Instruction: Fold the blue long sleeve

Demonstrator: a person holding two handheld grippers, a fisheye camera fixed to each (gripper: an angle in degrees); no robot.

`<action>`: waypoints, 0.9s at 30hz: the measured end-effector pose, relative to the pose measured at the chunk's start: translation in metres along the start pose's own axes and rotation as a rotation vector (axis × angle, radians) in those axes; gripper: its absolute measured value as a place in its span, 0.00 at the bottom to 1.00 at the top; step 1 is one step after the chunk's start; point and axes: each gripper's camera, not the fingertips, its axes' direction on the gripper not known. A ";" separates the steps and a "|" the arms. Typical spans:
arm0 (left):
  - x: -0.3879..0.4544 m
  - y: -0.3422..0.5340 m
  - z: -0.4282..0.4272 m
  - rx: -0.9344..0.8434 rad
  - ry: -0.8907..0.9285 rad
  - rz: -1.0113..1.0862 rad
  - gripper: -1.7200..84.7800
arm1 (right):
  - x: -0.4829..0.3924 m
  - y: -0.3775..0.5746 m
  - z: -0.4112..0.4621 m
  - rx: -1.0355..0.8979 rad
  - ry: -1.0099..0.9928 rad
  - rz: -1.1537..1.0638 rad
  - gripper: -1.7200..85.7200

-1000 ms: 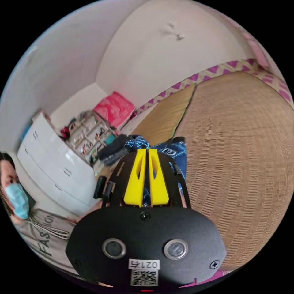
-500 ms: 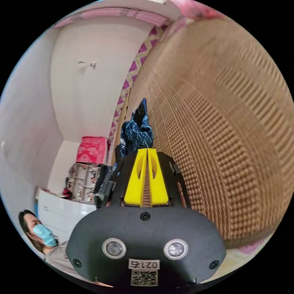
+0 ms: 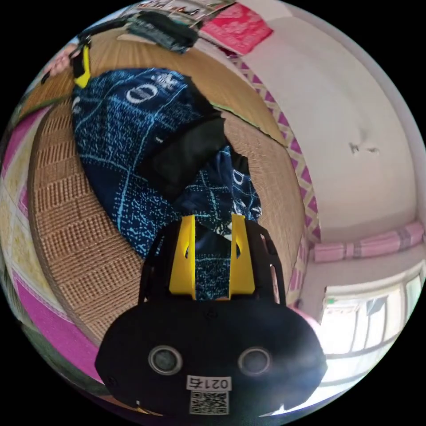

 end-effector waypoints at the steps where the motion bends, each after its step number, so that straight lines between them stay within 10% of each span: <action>1: -0.001 -0.003 0.000 -0.014 -0.007 0.009 0.01 | -0.003 -0.006 0.005 -0.008 -0.006 -0.038 0.14; 14: -0.034 -0.012 -0.004 -0.074 -0.008 0.025 0.01 | 0.158 -0.056 0.079 -0.015 -0.124 0.547 0.01; 27: 0.055 0.002 -0.020 0.186 0.066 0.233 0.01 | 0.231 0.131 0.266 -0.115 -0.824 1.161 0.10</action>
